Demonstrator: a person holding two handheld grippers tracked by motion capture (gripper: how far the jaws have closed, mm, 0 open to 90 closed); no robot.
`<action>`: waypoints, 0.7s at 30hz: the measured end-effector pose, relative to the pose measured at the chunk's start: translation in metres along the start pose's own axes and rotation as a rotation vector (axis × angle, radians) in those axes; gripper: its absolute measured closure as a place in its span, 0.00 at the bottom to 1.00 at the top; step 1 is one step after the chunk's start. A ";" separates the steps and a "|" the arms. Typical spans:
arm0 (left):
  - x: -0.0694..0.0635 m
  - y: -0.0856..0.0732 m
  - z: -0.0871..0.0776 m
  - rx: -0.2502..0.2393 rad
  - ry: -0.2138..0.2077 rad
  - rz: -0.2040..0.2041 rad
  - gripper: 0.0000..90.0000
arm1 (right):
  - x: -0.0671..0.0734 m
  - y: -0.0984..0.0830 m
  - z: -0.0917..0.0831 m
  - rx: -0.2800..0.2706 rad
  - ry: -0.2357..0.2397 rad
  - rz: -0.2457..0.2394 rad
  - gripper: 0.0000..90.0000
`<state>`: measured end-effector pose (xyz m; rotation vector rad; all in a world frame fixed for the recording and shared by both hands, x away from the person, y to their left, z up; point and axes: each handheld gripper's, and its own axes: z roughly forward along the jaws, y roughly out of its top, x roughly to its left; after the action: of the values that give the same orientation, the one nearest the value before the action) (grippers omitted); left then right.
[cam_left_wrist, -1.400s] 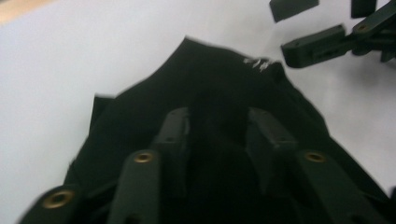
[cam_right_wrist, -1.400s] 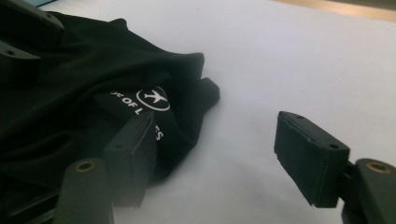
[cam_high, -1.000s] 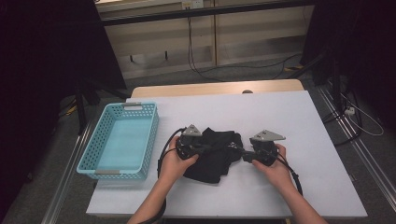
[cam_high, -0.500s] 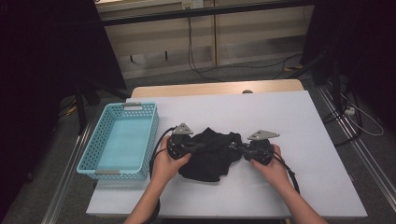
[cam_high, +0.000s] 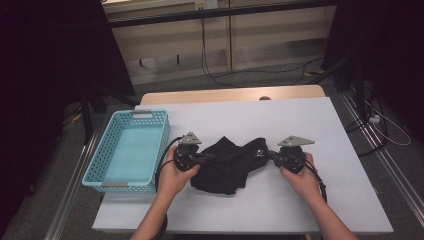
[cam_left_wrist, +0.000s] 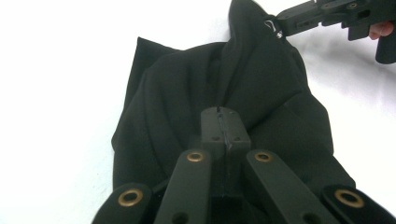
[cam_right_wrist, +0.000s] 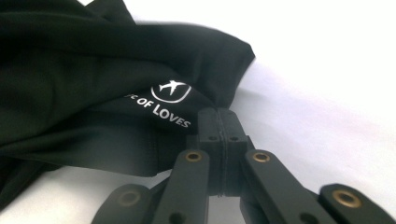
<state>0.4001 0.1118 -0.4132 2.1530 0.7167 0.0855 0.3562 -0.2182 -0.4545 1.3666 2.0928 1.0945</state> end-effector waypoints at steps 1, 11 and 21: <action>0.000 0.000 0.001 0.002 -0.008 -0.002 1.00 | -0.001 0.000 -0.001 -0.003 -0.001 0.003 1.00; -0.010 0.011 0.012 -0.101 -0.009 0.007 0.57 | 0.004 0.001 -0.003 -0.020 0.000 -0.020 1.00; -0.024 0.006 0.045 -0.003 -0.005 0.111 0.50 | 0.007 0.001 -0.003 -0.024 0.013 -0.023 1.00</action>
<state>0.3964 0.0647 -0.4332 2.1889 0.5938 0.1397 0.3512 -0.2131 -0.4511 1.3240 2.0928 1.1181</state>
